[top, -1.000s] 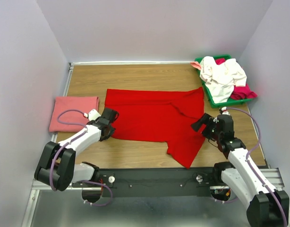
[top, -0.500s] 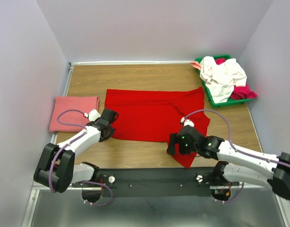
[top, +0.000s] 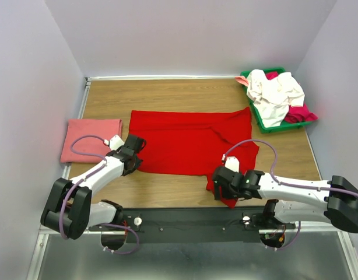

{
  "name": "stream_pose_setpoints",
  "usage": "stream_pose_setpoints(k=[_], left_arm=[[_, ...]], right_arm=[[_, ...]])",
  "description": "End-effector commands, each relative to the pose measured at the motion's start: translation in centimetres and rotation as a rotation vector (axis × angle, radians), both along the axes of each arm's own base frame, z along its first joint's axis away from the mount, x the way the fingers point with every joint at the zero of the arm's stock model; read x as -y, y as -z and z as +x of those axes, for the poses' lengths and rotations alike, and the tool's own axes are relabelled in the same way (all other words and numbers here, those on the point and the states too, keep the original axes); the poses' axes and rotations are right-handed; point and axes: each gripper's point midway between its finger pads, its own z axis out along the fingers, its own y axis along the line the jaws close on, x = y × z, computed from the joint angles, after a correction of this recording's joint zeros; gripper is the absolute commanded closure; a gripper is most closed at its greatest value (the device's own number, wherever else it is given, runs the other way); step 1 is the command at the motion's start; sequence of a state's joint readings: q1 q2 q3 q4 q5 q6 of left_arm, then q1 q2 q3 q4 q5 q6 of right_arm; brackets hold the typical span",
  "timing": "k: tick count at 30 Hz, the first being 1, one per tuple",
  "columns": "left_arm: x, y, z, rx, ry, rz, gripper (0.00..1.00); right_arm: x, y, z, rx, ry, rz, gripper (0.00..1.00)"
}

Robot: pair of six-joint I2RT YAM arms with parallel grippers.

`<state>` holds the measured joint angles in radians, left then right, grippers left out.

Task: Fold and stack the t-shirts
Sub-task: Fold the tshirt

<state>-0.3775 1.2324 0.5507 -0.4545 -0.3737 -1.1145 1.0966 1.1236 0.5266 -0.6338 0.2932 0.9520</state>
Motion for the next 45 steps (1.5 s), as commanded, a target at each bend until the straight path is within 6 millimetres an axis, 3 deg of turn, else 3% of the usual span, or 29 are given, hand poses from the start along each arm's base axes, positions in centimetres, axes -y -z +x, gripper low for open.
stream_pose_setpoints(k=[1, 8, 11, 17, 19, 20, 23, 32, 45], left_arm=[[-0.2, 0.2, -0.7, -0.017, 0.017, 0.016, 1.00], [0.0, 0.2, -0.5, -0.018, 0.021, 0.011, 1.00], [0.0, 0.2, -0.4, -0.018, 0.024, 0.014, 1.00], [-0.1, 0.5, -0.5, -0.030, 0.028, 0.022, 1.00], [-0.1, 0.5, -0.5, -0.032, 0.034, 0.023, 1.00], [0.0, 0.3, -0.5, -0.027, 0.036, 0.019, 1.00], [0.3, -0.1, -0.4, -0.012, 0.051, 0.008, 1.00], [1.0, -2.2, 0.5, 0.045, 0.071, -0.018, 1.00], [1.9, -4.6, 3.1, 0.090, 0.095, -0.015, 1.00]], right_arm=[[1.6, 1.3, -1.0, -0.033, 0.012, -0.072, 0.22], [2.5, 2.0, -0.6, -0.016, 0.038, -0.129, 0.49], [2.7, 2.4, -0.5, -0.023, 0.048, -0.159, 0.52], [3.4, 2.3, 0.1, 0.003, 0.099, -0.210, 0.69], [3.5, 2.1, 0.2, 0.012, 0.112, -0.210, 0.83], [3.6, 2.0, 0.3, 0.018, 0.121, -0.210, 0.99], [4.2, 1.0, 0.9, 0.065, 0.160, -0.203, 1.00], [2.1, -4.4, 4.0, 0.239, 0.197, -0.055, 1.00], [3.2, -10.6, 11.5, 0.445, 0.334, -0.113, 1.00]])
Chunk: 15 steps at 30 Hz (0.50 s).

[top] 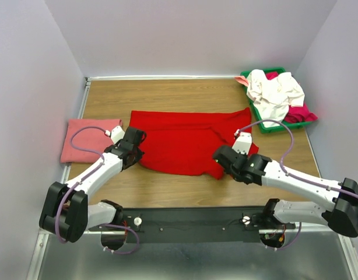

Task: Fold and stack the t-shirts
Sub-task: Fold the tshirt

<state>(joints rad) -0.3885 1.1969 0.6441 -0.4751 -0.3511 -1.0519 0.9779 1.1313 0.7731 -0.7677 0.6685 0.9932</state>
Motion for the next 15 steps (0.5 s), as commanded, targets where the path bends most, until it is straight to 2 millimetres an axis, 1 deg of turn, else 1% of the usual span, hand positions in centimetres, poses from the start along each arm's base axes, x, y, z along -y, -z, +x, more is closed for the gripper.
stream_pose_setpoints(k=[1, 3, 4, 5, 7, 8, 9, 10, 12, 13, 14, 15], left_arm=[[0.4, -1.0, 1.0, 0.008, 0.021, 0.015, 1.00], [0.4, -1.1, 1.5, 0.009, 0.017, 0.025, 1.00], [0.4, -1.2, 1.7, 0.009, 0.015, 0.028, 1.00], [0.5, -1.3, 1.9, 0.014, 0.012, 0.027, 1.00], [0.5, -1.8, 2.6, 0.024, 0.018, 0.036, 1.00], [0.5, -2.1, 2.9, 0.027, 0.014, 0.048, 1.00], [0.4, -1.9, 2.9, 0.019, 0.014, 0.051, 1.00], [0.4, -2.3, 3.3, 0.028, 0.007, 0.056, 1.00], [0.4, -2.3, 3.7, 0.022, 0.006, 0.067, 1.00], [0.5, -2.6, 4.2, 0.030, 0.003, 0.069, 1.00], [0.5, -2.3, 4.3, 0.015, 0.009, 0.078, 1.00], [0.6, -2.6, 4.9, 0.023, 0.006, 0.079, 1.00]], right_arm=[[1.0, -2.6, 3.1, 0.100, 0.060, -0.040, 1.00], [0.8, -2.8, 3.6, 0.095, 0.057, -0.028, 1.00], [1.0, -3.1, 4.2, 0.105, 0.076, -0.019, 1.00], [0.6, -3.5, 4.8, 0.118, 0.076, -0.006, 1.00], [0.6, -3.9, 5.8, 0.123, 0.079, 0.006, 1.00], [0.6, -4.3, 6.7, 0.129, 0.080, 0.007, 1.00], [0.2, -4.5, 7.0, 0.132, 0.071, 0.005, 1.00], [0.6, -4.6, 7.6, 0.132, 0.085, -0.001, 1.00], [0.6, -5.0, 8.6, 0.138, 0.087, -0.014, 1.00], [0.8, -5.1, 9.1, 0.138, 0.095, -0.015, 1.00], [0.7, -4.9, 9.5, 0.131, 0.090, -0.029, 1.00], [0.5, -5.3, 10.0, 0.135, 0.085, -0.023, 1.00]])
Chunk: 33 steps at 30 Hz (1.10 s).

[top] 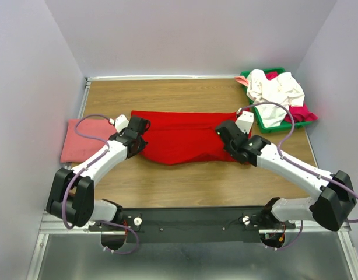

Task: Fold and stack the t-shirts
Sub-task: Fold the tshirt

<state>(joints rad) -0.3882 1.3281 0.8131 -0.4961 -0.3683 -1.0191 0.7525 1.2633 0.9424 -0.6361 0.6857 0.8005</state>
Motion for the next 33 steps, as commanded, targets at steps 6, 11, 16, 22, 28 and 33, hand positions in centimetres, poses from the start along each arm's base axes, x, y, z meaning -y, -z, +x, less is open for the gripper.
stream_pose_setpoints(k=[6, 11, 16, 22, 28, 33], left_arm=[[-1.2, -1.0, 2.7, 0.004, -0.058, 0.086, 1.00], [-1.9, -1.2, 4.1, 0.009, -0.064, 0.097, 1.00], [-1.4, -0.7, 5.4, -0.012, -0.047, 0.107, 1.00], [-1.5, -1.3, 7.3, 0.008, -0.062, 0.107, 1.00], [-1.5, -1.7, 8.7, 0.018, -0.059, 0.108, 1.00], [-1.3, -0.7, 9.5, -0.002, -0.045, 0.119, 1.00]], right_arm=[[-0.9, -1.1, 4.6, 0.015, -0.025, -0.003, 1.00], [-1.0, -0.7, 6.0, 0.000, -0.031, -0.023, 1.00], [-0.7, -1.1, 7.1, 0.009, -0.010, -0.039, 1.00], [0.1, -1.7, 8.6, 0.016, 0.007, -0.059, 1.00], [0.5, -1.9, 9.9, 0.012, 0.007, -0.075, 1.00], [0.2, -1.2, 10.8, -0.008, -0.009, -0.096, 1.00]])
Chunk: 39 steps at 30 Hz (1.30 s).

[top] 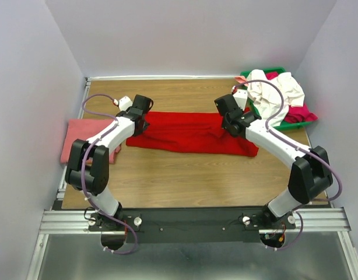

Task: Fold and stack the t-shirts
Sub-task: Fold the tshirt

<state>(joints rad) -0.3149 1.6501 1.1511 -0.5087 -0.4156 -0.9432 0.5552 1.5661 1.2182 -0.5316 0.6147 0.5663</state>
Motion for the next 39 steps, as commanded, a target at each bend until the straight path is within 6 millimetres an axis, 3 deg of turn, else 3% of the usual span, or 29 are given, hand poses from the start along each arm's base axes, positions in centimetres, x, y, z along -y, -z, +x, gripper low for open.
stream_pose_setpoints(k=[1, 11, 13, 14, 15, 18, 19, 20, 22, 23, 24, 25, 27, 32, 34, 39], left_arm=[[-0.6, 0.5, 1.0, -0.003, -0.006, 0.036, 1.00], [-1.4, 2.6, 2.6, -0.053, 0.011, 0.061, 0.98], [-1.2, 2.9, 2.7, -0.061, 0.027, 0.061, 0.84], [-1.5, 3.1, 2.6, -0.065, 0.027, 0.065, 0.63], [-1.4, 2.7, 2.8, -0.056, 0.039, 0.067, 0.30], [-1.7, 1.6, 3.1, -0.035, 0.040, 0.076, 0.03], [-1.7, 1.1, 3.2, -0.029, 0.038, 0.074, 0.02], [-1.6, 0.6, 3.4, -0.019, 0.041, 0.072, 0.02], [-1.4, -0.8, 3.5, 0.011, 0.055, 0.060, 0.02], [-1.3, -1.7, 3.4, 0.032, 0.059, 0.051, 0.02], [-1.4, -1.5, 3.3, 0.028, 0.062, 0.053, 0.02], [-1.3, -2.0, 3.0, 0.040, 0.071, 0.042, 0.02], [-1.0, -2.7, 2.6, 0.061, 0.083, 0.022, 0.02], [-0.4, -2.1, 1.4, 0.068, 0.123, -0.005, 0.02], [-0.1, -2.0, 1.2, 0.068, 0.147, -0.018, 0.02], [-0.1, -2.3, 1.7, 0.079, 0.151, -0.006, 0.02]], right_arm=[[-0.2, -0.1, 1.5, 0.004, -0.014, -0.016, 1.00], [-1.0, 2.8, 4.9, -0.056, -0.067, -0.068, 1.00], [-1.1, 4.1, 5.8, -0.084, -0.080, -0.093, 0.99], [-1.3, 4.3, 6.3, -0.084, -0.083, -0.100, 0.99], [-1.0, 5.7, 6.7, -0.109, -0.079, -0.120, 0.90], [-1.0, 5.7, 8.8, -0.101, -0.073, -0.114, 0.70], [-0.9, 6.5, 9.5, -0.118, -0.073, -0.106, 0.65], [-1.1, 5.9, 10.2, -0.101, -0.075, -0.100, 0.61], [-1.2, 5.6, 10.4, -0.101, -0.091, -0.100, 0.37], [-1.2, 5.1, 9.9, -0.095, -0.089, -0.087, 0.18], [-1.0, 4.7, 9.6, -0.090, -0.090, -0.083, 0.17], [-1.0, 4.3, 9.2, -0.083, -0.085, -0.064, 0.00], [-0.6, 3.0, 7.6, -0.064, -0.075, -0.025, 0.00], [-1.3, 2.1, 3.7, -0.068, -0.113, 0.112, 0.00], [-2.0, 2.6, 1.9, -0.098, -0.156, 0.176, 0.00], [-3.9, 3.4, 0.3, -0.105, -0.242, 0.287, 0.00]])
